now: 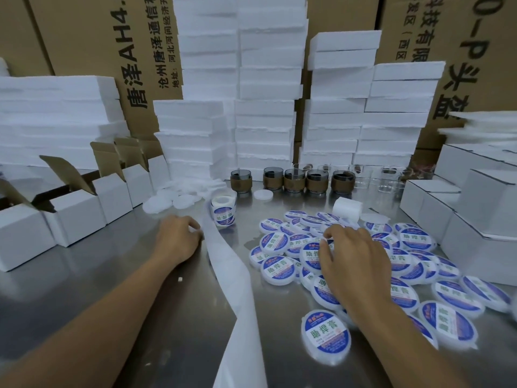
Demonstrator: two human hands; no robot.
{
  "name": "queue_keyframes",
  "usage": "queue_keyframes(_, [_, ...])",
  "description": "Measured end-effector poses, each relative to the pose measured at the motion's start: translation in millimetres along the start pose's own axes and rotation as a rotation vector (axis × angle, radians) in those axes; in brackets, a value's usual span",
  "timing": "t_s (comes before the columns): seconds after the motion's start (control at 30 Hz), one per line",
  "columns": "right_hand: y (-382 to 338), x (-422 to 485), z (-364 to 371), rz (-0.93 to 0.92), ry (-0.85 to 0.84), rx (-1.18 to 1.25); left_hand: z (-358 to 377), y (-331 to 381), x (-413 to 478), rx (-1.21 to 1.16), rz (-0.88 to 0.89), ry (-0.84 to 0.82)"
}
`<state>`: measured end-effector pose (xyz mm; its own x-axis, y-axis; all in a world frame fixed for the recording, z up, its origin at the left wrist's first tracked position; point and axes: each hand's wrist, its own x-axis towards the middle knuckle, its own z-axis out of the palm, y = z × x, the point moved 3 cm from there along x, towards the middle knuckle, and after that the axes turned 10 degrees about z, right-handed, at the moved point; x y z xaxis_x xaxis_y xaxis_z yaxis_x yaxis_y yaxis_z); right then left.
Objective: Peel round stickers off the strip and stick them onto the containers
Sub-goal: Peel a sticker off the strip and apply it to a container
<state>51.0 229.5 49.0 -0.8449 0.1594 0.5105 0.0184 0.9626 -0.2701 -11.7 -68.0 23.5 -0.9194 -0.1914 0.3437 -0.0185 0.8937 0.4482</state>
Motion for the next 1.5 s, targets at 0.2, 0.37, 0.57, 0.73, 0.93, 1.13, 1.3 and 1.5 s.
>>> queue_keyframes(0.2, [1,0,0,-0.014,0.025,0.02,-5,0,-2,0.038,0.047,0.02])
queue_keyframes(0.37, [-1,-2,-2,-0.033,0.02,0.023,-18,-3,-17,-0.18,-0.048,0.161])
queue_keyframes(0.57, [-16,-13,-11,-0.146,0.078,0.255,-39,54,-45,-0.877,-0.085,0.301])
queue_keyframes(0.73, [-35,-26,-10,-0.194,-0.071,0.657,-25,110,-71,-1.449,-0.017,-0.035])
queue_keyframes(0.93, [-38,-22,-4,0.12,-0.265,1.114,-6,116,-83,-1.603,0.004,-0.26])
queue_keyframes(1.13, [-41,-22,-5,0.195,-0.409,1.287,-3,117,-82,-1.607,0.04,-0.318])
queue_keyframes(1.3, [-50,-30,-4,0.186,-0.507,1.369,1,119,-85,-1.53,0.095,-0.262])
queue_keyframes(1.5, [-53,-33,-2,0.142,-0.372,1.208,-14,106,-74,-1.693,0.042,-0.041])
